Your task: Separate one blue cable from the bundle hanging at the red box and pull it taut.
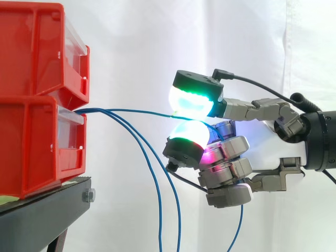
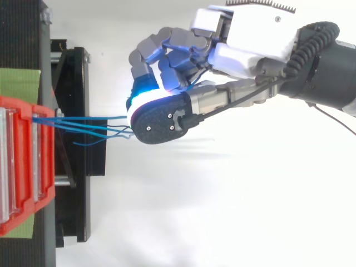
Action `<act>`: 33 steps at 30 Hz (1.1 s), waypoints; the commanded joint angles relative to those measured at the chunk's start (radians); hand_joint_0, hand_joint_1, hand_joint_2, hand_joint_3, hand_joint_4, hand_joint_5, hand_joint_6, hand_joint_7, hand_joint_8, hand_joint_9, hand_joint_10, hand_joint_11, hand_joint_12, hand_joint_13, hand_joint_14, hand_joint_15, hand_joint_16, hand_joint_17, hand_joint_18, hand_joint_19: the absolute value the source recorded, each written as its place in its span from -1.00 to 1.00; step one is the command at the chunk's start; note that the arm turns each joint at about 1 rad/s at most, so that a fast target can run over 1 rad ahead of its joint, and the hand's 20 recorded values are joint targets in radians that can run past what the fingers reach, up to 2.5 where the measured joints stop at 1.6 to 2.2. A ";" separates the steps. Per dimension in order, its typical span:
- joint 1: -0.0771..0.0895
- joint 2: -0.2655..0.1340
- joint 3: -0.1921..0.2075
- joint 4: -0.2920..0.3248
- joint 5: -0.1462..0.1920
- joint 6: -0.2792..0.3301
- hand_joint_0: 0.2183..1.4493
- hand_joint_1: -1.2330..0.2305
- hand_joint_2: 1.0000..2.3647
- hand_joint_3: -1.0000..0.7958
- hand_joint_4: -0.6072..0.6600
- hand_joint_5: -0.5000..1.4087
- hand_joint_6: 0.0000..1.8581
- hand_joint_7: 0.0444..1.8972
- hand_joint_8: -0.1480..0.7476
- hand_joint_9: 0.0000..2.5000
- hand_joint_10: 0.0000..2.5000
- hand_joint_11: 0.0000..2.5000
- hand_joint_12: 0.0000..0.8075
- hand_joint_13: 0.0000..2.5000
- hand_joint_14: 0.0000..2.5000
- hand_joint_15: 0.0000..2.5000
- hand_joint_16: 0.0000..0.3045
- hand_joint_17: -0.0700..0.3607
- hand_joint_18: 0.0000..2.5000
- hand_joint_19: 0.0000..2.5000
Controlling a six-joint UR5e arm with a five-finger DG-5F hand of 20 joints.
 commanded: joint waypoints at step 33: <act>0.000 -0.001 -0.001 -0.005 0.000 -0.007 -0.12 -0.32 -0.96 0.18 0.23 -0.78 0.04 0.25 0.02 -0.61 1.00 0.18 -0.26 -0.56 0.77 0.24 -0.82 -0.39 -0.32 0.37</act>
